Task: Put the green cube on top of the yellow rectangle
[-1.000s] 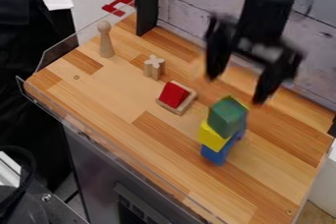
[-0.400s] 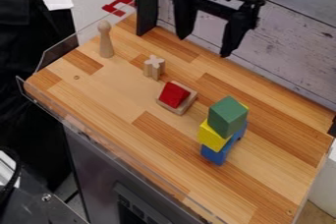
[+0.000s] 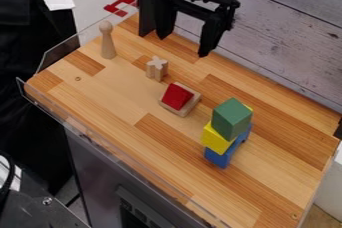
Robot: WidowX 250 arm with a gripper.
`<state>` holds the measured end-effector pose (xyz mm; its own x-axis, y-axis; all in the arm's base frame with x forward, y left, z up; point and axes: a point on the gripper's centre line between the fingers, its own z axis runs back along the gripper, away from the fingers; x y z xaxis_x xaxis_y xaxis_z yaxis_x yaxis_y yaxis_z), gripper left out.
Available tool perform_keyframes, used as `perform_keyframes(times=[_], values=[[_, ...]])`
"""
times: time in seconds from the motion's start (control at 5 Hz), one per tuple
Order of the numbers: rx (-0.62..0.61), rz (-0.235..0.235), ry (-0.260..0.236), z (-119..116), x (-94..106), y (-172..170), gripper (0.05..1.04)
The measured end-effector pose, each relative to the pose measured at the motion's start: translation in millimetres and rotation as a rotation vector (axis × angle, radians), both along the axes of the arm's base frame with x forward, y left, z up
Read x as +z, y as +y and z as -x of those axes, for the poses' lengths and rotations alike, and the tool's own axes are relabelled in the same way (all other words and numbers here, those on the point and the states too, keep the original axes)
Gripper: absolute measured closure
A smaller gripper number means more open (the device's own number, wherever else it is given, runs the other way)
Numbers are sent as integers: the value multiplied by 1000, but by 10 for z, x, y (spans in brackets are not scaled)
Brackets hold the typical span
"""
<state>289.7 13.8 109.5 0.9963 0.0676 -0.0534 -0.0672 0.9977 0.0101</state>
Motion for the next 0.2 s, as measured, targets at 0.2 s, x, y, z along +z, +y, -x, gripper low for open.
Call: perform_keyframes(times=[0.2], values=[[27,-59,-47,-83,-17,87,84]])
